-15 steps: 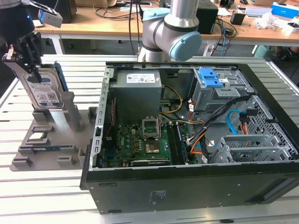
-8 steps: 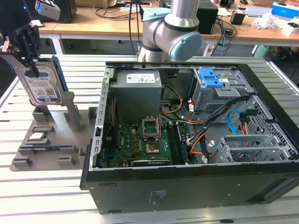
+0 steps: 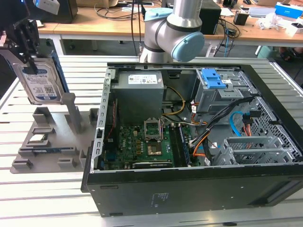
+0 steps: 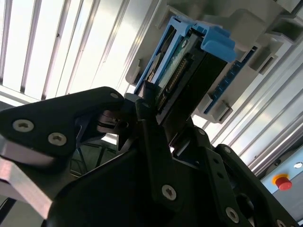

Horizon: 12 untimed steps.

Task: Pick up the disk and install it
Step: 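Pick up the disk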

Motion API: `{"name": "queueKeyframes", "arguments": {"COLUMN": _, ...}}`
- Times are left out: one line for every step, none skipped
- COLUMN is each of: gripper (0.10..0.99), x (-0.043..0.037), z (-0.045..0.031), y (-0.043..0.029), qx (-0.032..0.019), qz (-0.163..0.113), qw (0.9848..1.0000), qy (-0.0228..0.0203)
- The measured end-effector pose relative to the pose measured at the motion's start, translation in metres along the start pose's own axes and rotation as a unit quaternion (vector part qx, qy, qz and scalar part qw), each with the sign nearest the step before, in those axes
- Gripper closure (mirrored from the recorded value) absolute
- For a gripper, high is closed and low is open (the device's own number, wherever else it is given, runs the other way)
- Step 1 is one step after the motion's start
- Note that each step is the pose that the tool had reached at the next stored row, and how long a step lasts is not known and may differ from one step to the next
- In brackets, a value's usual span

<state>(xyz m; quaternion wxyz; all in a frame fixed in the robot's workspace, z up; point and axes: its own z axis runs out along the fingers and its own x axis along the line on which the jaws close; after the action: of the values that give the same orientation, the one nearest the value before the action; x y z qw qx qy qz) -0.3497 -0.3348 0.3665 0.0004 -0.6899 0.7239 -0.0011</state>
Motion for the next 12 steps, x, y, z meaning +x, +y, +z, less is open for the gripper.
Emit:
{"name": "queueKeyframes", "arguments": {"gripper": 0.725, "x": 0.0000, "z": -0.0016, "y": 0.0000, "qx": 0.0000, "qz": 0.000, "qw": 1.0000, "qy": 0.0000}}
{"name": "queueKeyframes", "arguments": {"gripper": 0.725, "x": 0.0000, "z": -0.0026, "y": 0.0000, "qx": 0.0000, "qz": 0.000, "qw": 1.0000, "qy": 0.0000}}
{"name": "queueKeyframes", "arguments": {"gripper": 0.725, "x": 0.0000, "z": -0.0044, "y": 0.0000, "qx": 0.0000, "qz": 0.000, "qw": 1.0000, "qy": -0.0001}}
{"name": "queueKeyframes", "arguments": {"gripper": 0.725, "x": 0.0000, "z": -0.0053, "y": 0.0000, "qx": 0.0000, "qz": 0.000, "qw": 1.0000, "qy": -0.0001}}
{"name": "queueKeyframes", "arguments": {"gripper": 0.725, "x": 0.0000, "z": -0.0064, "y": 0.0000, "qx": 0.0000, "qz": 0.000, "qw": 1.0000, "qy": 0.0000}}
{"name": "queueKeyframes", "arguments": {"gripper": 0.725, "x": 0.0000, "z": -0.0079, "y": 0.0000, "qx": 0.0000, "qz": 0.000, "qw": 1.0000, "qy": -0.0001}}
{"name": "queueKeyframes", "arguments": {"gripper": 0.725, "x": 0.0000, "z": -0.0089, "y": 0.0000, "qx": 0.0000, "qz": 0.000, "qw": 1.0000, "qy": -0.0001}}
{"name": "queueKeyframes", "arguments": {"gripper": 0.725, "x": 0.0000, "z": -0.0103, "y": 0.0000, "qx": 0.0000, "qz": 0.000, "qw": 1.0000, "qy": -0.0001}}
{"name": "queueKeyframes", "arguments": {"gripper": 0.725, "x": 0.0000, "z": -0.0124, "y": 0.0000, "qx": 0.0000, "qz": 0.000, "qw": 1.0000, "qy": -0.0002}}
{"name": "queueKeyframes", "arguments": {"gripper": 0.725, "x": 0.0000, "z": -0.0134, "y": 0.0000, "qx": 0.0000, "qz": 0.000, "qw": 1.0000, "qy": -0.0002}}
{"name": "queueKeyframes", "arguments": {"gripper": 0.725, "x": 0.0000, "z": -0.0145, "y": 0.0000, "qx": 0.0000, "qz": 0.000, "qw": 1.0000, "qy": -0.0002}}
{"name": "queueKeyframes", "arguments": {"gripper": 0.725, "x": 0.0000, "z": -0.0158, "y": 0.0000, "qx": 0.0000, "qz": 0.000, "qw": 1.0000, "qy": -0.0002}}
